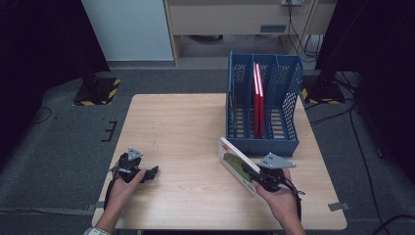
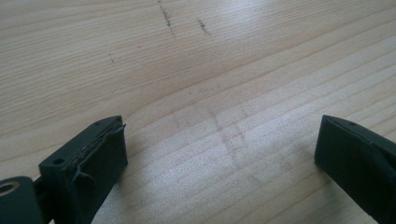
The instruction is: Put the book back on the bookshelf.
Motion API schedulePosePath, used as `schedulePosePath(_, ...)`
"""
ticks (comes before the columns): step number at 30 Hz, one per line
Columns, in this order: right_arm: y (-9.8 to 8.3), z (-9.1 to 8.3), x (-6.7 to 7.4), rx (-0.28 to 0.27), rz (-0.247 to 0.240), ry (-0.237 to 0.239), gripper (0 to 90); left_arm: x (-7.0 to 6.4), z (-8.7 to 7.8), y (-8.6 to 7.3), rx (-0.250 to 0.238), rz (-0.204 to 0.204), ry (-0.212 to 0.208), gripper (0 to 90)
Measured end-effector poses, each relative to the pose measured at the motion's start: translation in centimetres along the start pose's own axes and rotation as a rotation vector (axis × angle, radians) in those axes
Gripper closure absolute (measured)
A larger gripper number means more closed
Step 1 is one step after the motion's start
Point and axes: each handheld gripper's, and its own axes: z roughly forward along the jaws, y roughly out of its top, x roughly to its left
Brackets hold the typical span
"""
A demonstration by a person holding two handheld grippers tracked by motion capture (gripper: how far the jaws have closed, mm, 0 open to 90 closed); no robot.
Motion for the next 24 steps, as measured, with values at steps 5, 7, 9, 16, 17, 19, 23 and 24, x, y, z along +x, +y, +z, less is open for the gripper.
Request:
schedulePosePath(5,-0.4,-0.6,-0.1,0.003,0.008,-0.005,75.9,0.0,0.0,0.0,0.000,-0.001,0.000,1.4)
schedulePosePath(7,-0.5,-0.7,-0.2,0.001,0.007,-0.009,75.9,0.0,0.0,0.0,0.000,-0.001,0.000,1.4)
schedulePosePath(9,-0.6,-0.8,-0.3,0.003,0.007,-0.008,75.9,0.0,0.0,0.0,0.001,0.000,0.000,1.4)
schedulePosePath(16,-0.9,-1.4,-0.5,0.002,0.016,-0.011,76.0,0.0,0.0,0.0,0.000,-0.001,0.000,1.3)
schedulePosePath(17,-0.8,-1.5,-0.5,-0.002,0.016,-0.013,76.0,0.0,0.0,0.0,0.000,-0.001,0.000,1.3)
schedulePosePath(19,-0.8,-1.7,-0.5,-0.002,0.020,-0.011,75.9,0.0,0.0,0.0,0.000,-0.001,0.000,1.3)
schedulePosePath(23,-0.6,-2.1,-0.5,-0.016,0.025,-0.014,76.0,0.0,0.0,0.0,0.000,-0.001,0.000,1.3)
schedulePosePath(24,-0.5,-2.3,-0.5,-0.016,0.026,-0.011,76.0,0.0,0.0,0.0,0.001,-0.001,0.000,1.3)
